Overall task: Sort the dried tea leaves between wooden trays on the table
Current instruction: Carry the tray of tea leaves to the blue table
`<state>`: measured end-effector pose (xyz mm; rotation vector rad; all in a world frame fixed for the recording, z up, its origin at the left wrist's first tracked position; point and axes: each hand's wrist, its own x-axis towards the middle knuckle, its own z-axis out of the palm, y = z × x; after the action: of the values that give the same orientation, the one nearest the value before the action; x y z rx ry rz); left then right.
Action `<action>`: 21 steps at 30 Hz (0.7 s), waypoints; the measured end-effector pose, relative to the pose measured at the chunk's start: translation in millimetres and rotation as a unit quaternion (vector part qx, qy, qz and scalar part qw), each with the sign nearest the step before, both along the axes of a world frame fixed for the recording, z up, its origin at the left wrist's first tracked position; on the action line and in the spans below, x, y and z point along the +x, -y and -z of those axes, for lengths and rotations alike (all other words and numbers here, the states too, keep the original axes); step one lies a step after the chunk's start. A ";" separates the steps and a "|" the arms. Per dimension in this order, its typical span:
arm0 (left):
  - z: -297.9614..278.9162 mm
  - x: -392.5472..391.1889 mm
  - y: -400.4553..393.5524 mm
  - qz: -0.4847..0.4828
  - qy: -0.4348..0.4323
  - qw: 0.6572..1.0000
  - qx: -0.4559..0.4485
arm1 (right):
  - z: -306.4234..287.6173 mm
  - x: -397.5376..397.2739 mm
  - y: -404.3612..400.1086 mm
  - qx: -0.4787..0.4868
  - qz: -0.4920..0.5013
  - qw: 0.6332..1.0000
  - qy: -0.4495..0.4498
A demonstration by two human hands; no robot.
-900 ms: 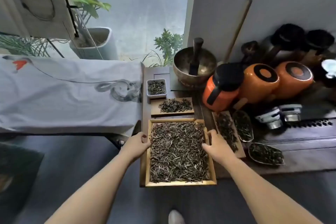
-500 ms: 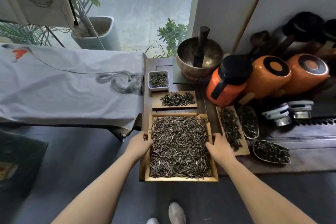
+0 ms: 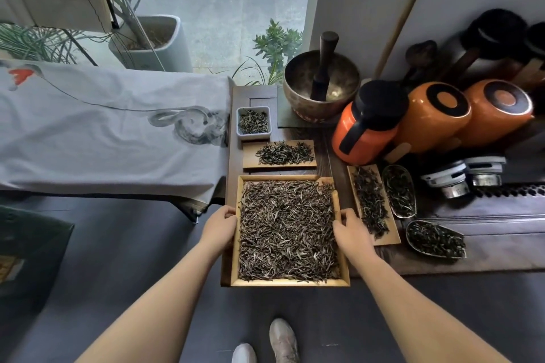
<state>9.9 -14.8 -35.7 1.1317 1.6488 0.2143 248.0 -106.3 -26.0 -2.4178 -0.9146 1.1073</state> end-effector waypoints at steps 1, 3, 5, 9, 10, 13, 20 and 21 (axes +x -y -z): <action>-0.4 0.3 -0.1 -0.002 0.000 1.000 0.002 | -1.4 -0.2 -0.3 0.004 0.002 1.000 -0.003; -1.5 1.1 -0.7 -0.005 0.000 1.000 0.008 | -4.8 0.2 -1.3 0.007 0.002 1.000 -0.003; -4.2 2.0 -1.9 -0.013 0.006 1.000 0.014 | -8.6 0.7 -2.9 0.009 0.003 1.000 -0.005; -14.4 0.2 -5.2 -0.029 0.000 0.999 0.026 | -17.1 -1.2 -9.2 0.014 -0.007 1.000 -0.002; -17.4 -1.5 -6.3 -0.032 -0.003 0.999 0.030 | -19.9 -3.1 -11.7 0.017 -0.015 1.000 0.001; -31.5 -10.0 -9.6 -0.059 0.004 0.998 0.029 | -32.4 -11.4 -23.0 0.026 -0.035 0.999 -0.004; -84.4 -57.0 -23.8 -0.108 -0.017 0.989 0.096 | -88.8 -52.8 -68.7 0.076 -0.092 0.993 -0.007; -94.3 -66.6 -26.3 -0.118 -0.017 0.987 0.107 | -98.1 -61.5 -76.6 0.081 -0.107 0.991 -0.006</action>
<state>-56.7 11.6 58.6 1.1003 1.8226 0.5375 186.5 -29.7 72.1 -2.2190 -1.2319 1.0713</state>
